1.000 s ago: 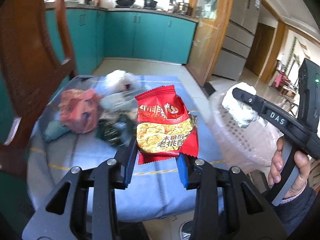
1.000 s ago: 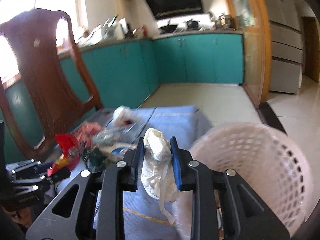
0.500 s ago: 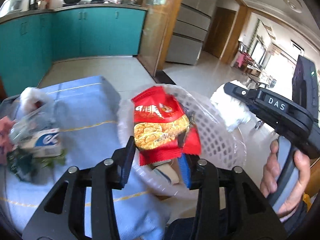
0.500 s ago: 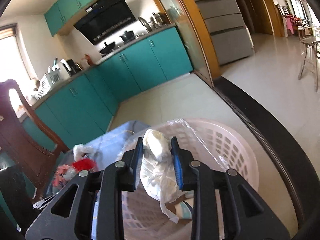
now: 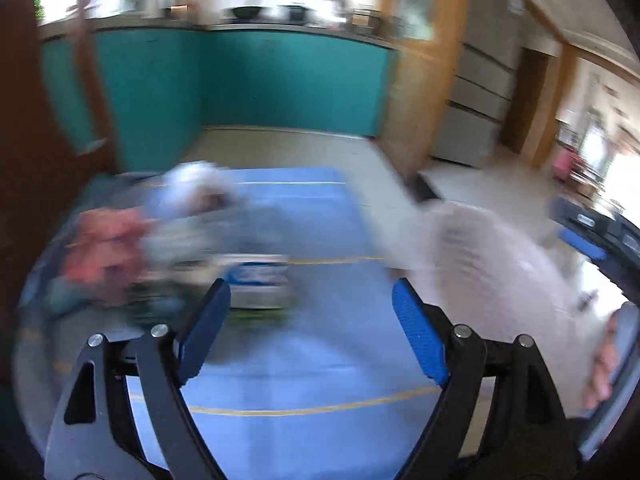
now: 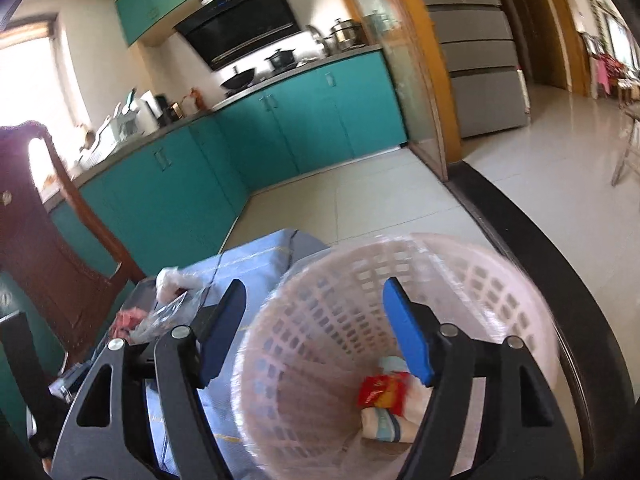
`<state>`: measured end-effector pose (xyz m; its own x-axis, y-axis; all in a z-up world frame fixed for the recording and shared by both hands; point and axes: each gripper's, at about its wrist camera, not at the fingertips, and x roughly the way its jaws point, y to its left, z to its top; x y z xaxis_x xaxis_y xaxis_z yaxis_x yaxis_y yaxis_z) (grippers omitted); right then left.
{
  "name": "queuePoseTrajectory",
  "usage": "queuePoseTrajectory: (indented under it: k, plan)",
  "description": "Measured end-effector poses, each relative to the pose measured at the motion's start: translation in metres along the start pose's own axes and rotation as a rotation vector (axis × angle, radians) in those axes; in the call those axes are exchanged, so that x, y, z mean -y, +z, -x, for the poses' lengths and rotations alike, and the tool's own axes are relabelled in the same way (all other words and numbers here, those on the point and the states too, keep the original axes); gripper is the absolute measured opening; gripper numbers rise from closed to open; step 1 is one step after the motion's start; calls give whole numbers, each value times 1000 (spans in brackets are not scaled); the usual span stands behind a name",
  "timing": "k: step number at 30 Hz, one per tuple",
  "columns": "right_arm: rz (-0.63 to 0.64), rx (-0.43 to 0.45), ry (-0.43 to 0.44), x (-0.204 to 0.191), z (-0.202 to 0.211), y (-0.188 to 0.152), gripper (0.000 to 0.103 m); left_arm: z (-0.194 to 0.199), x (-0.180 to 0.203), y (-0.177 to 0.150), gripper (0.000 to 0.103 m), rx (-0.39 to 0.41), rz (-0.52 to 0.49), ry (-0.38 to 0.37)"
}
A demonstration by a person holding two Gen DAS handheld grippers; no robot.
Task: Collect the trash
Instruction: 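Carry tissue and red bag over the basket and open both tools, then move the right tool back to the dark green bag on the table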
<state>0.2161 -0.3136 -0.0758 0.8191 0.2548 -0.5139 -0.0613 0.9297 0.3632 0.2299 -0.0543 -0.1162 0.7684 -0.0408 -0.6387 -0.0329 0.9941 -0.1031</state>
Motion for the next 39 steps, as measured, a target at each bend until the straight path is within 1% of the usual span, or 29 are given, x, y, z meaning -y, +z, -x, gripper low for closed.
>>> queuePoseTrajectory:
  k: [3,4,6,8,11,13,16,19,21,22,24,26,28,30,31,32,33,34,35,37,39]
  plan:
    - [103,-33,46,-36,-14,-9,70,-1,-49,-3,83,-38,101,78]
    - [136,-44,65,-48,-18,-12,70,0,-68,-6,83,-48,138,114]
    - [200,-74,108,-75,-29,-21,70,4,-88,-12,83,-61,164,153]
    - [269,-121,145,-105,-46,-34,70,8,-102,-19,83,-78,175,163]
    - [363,-162,146,-143,-72,-52,70,17,-109,-26,83,-94,163,168]
    - [410,-190,137,-159,-93,-62,70,21,-113,-29,83,-102,155,170]
    - [446,-238,115,-177,-125,-67,70,30,-120,-37,83,-113,146,181]
    - [470,-297,176,-191,-154,-68,70,40,-131,-43,84,-123,157,182]
    - [507,-352,250,-200,-170,-68,70,47,-135,-43,86,-119,152,190]
    - [532,-372,292,-204,-175,-67,70,51,-137,-43,86,-116,147,201]
    - [574,-396,347,-212,-183,-67,70,55,-142,-43,86,-116,149,213]
    - [581,-430,389,-214,-186,-73,70,57,-145,-43,86,-123,150,219]
    - [585,-464,414,-214,-188,-82,70,57,-146,-40,86,-124,151,226]
    - [617,-460,424,-216,-182,-87,70,57,-145,-39,86,-120,153,225]
    - [622,-476,460,-215,-176,-88,64,57,-143,-38,86,-119,153,225]
    - [623,-487,485,-218,-175,-88,55,55,-142,-38,86,-122,151,224]
    - [633,-506,525,-217,-167,-91,50,53,-141,-39,86,-128,146,222]
    - [650,-517,535,-217,-162,-94,48,51,-140,-40,86,-133,144,221]
    - [670,-521,533,-218,-160,-97,44,49,-139,-41,86,-138,145,220]
    - [733,-536,521,-219,-152,-109,39,47,-137,-43,86,-147,151,214]
    - [777,-560,527,-218,-143,-121,38,44,-134,-44,86,-153,149,210]
